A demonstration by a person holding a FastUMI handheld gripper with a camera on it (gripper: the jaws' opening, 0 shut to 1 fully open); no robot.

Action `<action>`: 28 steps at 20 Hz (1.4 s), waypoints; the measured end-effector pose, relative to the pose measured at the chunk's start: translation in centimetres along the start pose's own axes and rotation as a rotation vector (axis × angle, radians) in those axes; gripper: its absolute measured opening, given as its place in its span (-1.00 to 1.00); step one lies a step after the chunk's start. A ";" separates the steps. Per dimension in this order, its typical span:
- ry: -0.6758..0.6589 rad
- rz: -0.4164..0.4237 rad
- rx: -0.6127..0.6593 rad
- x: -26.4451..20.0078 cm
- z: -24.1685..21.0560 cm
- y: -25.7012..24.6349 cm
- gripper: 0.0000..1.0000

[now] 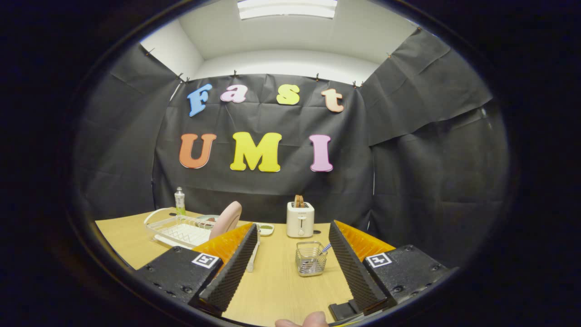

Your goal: Take the plate from the dish rack, then take the spoon from the basket and place it into the plate.

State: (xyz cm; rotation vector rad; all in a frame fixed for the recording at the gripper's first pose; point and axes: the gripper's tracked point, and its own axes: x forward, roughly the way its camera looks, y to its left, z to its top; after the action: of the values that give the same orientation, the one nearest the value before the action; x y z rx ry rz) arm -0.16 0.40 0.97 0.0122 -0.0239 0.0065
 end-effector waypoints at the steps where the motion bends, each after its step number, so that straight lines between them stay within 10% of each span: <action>1: 0.002 -0.001 0.000 0.1 -0.1 0.0 1.00; 28: 0.083 0.095 -0.044 5.9 4.7 1.7 1.00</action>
State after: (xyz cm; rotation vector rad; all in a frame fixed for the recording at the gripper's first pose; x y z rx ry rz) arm 5.60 2.04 5.83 -0.0330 0.0586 0.1010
